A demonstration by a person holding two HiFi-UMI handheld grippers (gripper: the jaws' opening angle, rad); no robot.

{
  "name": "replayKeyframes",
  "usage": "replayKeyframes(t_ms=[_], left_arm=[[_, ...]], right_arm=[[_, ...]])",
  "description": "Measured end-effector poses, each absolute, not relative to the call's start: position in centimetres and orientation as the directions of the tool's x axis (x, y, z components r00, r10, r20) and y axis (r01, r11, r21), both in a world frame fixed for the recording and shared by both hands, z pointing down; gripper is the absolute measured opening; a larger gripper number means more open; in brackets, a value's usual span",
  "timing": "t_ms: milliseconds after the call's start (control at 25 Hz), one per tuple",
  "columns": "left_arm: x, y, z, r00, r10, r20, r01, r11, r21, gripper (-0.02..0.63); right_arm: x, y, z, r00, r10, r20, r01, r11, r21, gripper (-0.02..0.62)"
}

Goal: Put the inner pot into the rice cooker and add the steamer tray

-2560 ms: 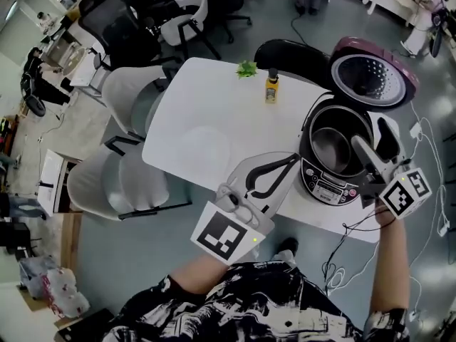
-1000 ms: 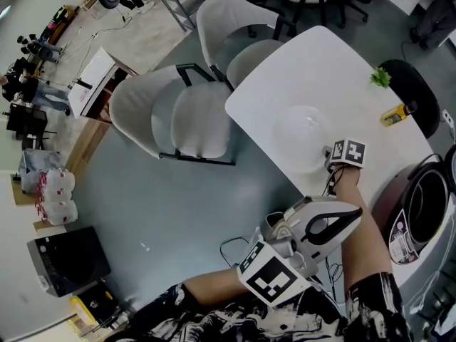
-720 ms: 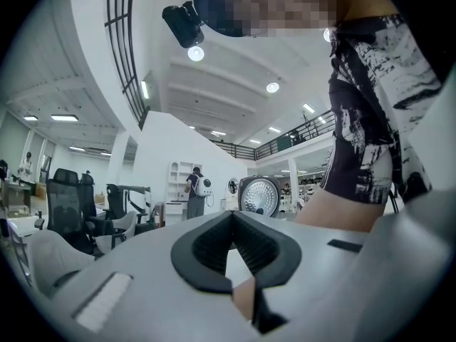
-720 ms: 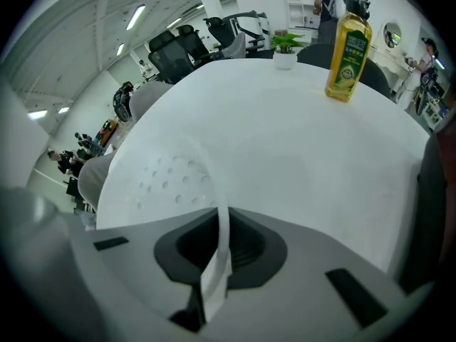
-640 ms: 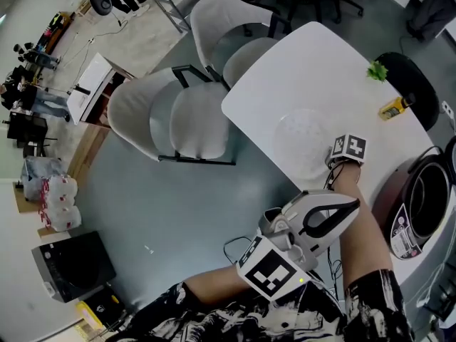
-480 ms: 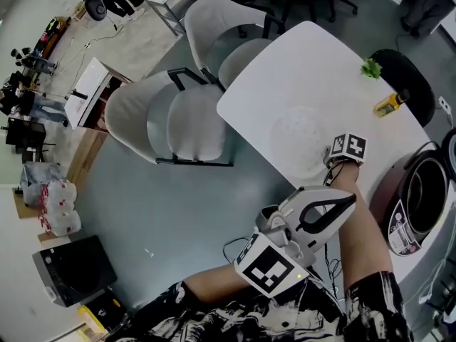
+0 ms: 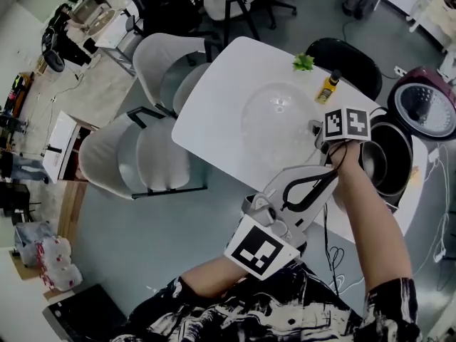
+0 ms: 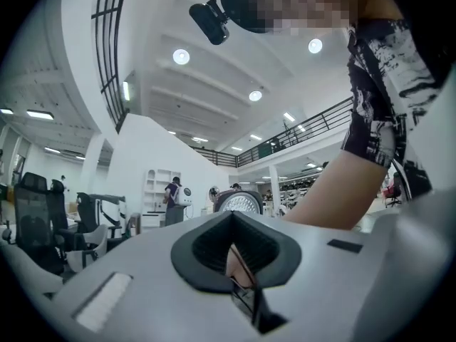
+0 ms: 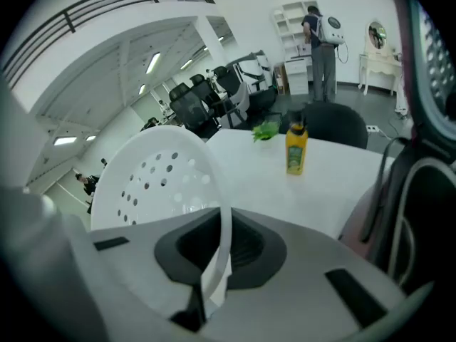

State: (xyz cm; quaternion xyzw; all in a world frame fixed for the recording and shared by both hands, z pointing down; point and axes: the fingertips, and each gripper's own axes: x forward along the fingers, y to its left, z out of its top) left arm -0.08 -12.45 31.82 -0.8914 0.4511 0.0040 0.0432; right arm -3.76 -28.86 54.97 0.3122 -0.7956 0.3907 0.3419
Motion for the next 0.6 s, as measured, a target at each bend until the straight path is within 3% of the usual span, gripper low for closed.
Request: replayKeyframes(t_ms=[160,320,600], left_arm=[[4.8,-13.1,30.2,0.676,-0.733,-0.073,-0.737,-0.668,-0.104,0.005],[11.4,-12.9,28.8,0.774,-0.627,-0.090,-0.634,-0.763,-0.125,0.005],[19.8,-11.9,27.3,0.841,-0.537,-0.067,-0.541,-0.831,-0.130,0.005]], right_arm=[[3.2,-30.5,49.7,-0.558,-0.323,0.764,-0.789,0.491,-0.369,0.003],[14.6,-31.6,46.0,-0.477,-0.428,0.768,-0.862,0.400,-0.313,0.003],[31.3,-31.1,47.2,-0.321,-0.447,0.835,-0.945,0.202,-0.256,0.003]])
